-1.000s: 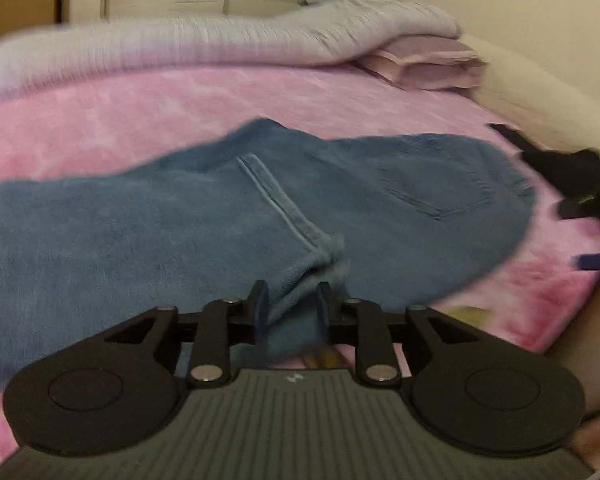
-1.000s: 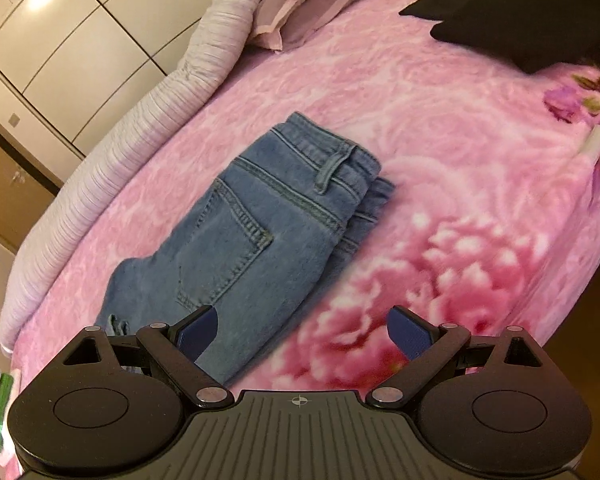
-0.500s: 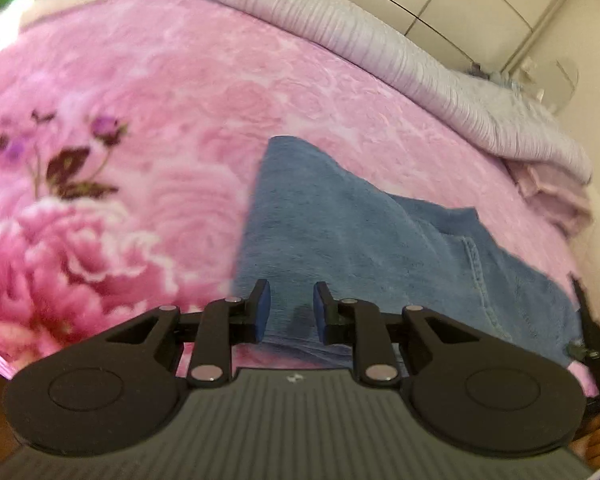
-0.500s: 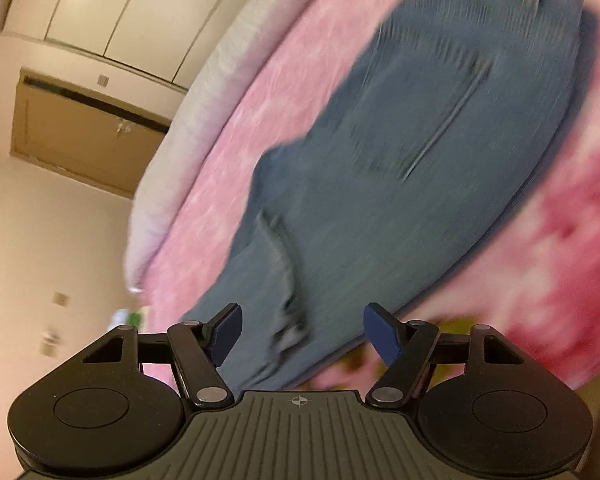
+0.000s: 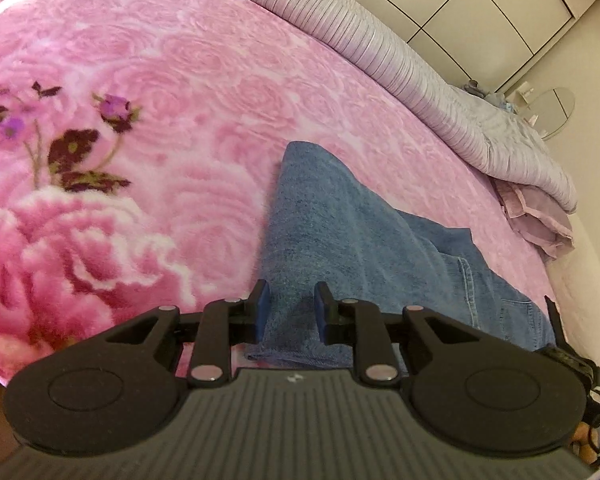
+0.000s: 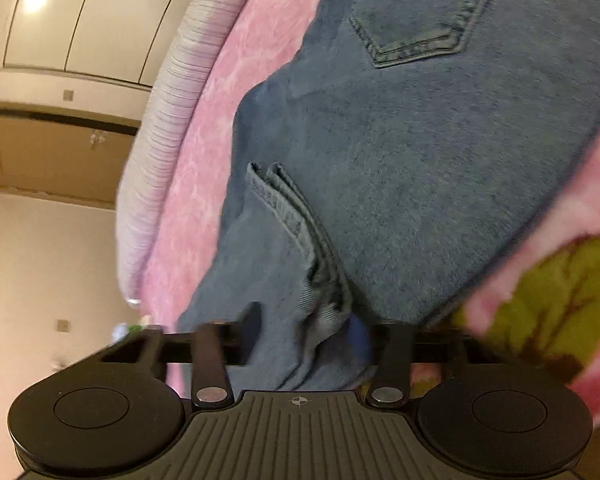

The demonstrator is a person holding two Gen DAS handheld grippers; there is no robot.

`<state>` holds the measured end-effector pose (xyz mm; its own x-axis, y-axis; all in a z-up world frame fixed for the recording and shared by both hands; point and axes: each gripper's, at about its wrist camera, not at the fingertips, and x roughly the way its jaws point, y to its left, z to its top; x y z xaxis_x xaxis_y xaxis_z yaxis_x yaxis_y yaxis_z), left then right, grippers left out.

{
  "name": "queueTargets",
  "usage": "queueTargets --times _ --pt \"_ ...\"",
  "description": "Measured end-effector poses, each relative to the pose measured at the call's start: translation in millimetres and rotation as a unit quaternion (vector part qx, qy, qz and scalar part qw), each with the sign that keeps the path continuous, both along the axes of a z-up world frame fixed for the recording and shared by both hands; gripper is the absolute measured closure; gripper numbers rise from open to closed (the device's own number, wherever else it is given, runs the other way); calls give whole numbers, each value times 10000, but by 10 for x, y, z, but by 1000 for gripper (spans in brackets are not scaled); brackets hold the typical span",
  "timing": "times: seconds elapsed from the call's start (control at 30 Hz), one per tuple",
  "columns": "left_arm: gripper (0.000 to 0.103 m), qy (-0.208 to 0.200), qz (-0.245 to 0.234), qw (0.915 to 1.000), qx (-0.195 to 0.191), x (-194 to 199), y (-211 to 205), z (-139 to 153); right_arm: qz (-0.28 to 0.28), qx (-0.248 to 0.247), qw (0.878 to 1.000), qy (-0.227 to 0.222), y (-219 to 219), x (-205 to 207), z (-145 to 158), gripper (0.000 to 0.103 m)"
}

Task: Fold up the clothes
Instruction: 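Press the fold with the open left gripper while the right gripper grasps the waistband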

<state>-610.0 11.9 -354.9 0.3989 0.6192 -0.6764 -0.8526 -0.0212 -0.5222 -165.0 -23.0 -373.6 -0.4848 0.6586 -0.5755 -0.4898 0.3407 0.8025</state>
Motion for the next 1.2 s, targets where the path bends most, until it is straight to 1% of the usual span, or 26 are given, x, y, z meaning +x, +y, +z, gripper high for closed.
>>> queueTargets --times 0.07,0.1,0.13,0.23,0.33,0.37,0.43,0.47,0.53,0.57,0.6,0.63,0.67,0.7,0.77,0.87,0.9,0.93,1.0,1.03,1.07,1.13,1.17,1.2 --pt "85 -36 -12 10000 14 10 35 26 141 252 9983 -498 -11 -53 77 90" --pt "85 -87 -40 9999 43 16 57 59 223 492 9953 -809 -21 -76 167 90" --pt "85 -139 -67 9999 73 23 79 91 265 840 9902 -1085 -45 -74 306 91" --pt "85 -231 -341 9987 303 154 165 270 157 1814 9682 -1718 -168 55 748 91" --pt "85 -286 -733 9956 505 399 269 434 -259 2304 9419 -2429 -368 406 1076 92" --pt "85 -312 -877 9942 541 493 306 463 -437 2357 9350 -2613 -440 563 1143 92" --pt "85 -322 -1164 9913 518 724 377 462 -865 2159 9311 -2809 -548 935 1112 92" --pt "85 -312 -1302 9898 483 844 405 442 -1068 1948 9311 -2892 -586 1123 1051 92" --pt "85 -242 -1560 9870 295 1100 448 333 -1450 1244 9364 -2942 -615 1525 788 92" --pt "85 -203 -1688 9853 194 1229 468 273 -1551 883 9434 -2796 -609 1702 623 92" --pt "85 -151 -1749 9844 97 1331 476 215 -1612 610 9535 -2471 -607 1847 466 92" --pt "85 -94 -1790 9838 3 1425 480 157 -1681 547 9593 -2201 -621 1933 368 92" --pt "85 -37 -1831 9830 -92 1518 484 99 -1740 614 9613 -2046 -641 1971 322 92" --pt "85 54 -1838 9829 -100 1573 472 72 -1730 706 9605 -2062 -643 1974 325 92" --pt "85 201 -1808 9833 -73 1630 442 47 -1594 962 9543 -2337 -600 1904 414 92" --pt "85 156 -1663 9859 -105 1613 433 52 -1299 1512 9468 -2526 -510 1811 635 93" --pt "85 185 -1631 9864 -82 1616 429 64 -1181 1754 9423 -2594 -510 1795 737 93" --pt "85 228 -1611 9867 -58 1619 422 78 -1091 2041 9348 -2696 -541 1779 847 93" --pt "85 246 -1641 9861 -17 1652 411 90 -1023 2602 9149 -2914 -641 1753 1021 93" --pt "85 219 -1677 9856 -20 1665 419 83 -1089 2704 9077 -3018 -665 1779 1035 93" --pt "85 192 -1704 9852 -54 1694 427 57 -1204 2480 9121 -3035 -625 1871 946 93" --pt "85 125 -1778 9839 -112 1757 437 3 -1459 1710 9302 -2902 -514 2141 654 93" --pt "85 141 -1813 9832 -139 1794 439 -19 -1574 1450 9363 -2783 -483 2234 528 93" --pt "85 170 -1846 9825 -167 1834 442 -40 -1680 1289 9413 -2629 -473 2293 418 93"
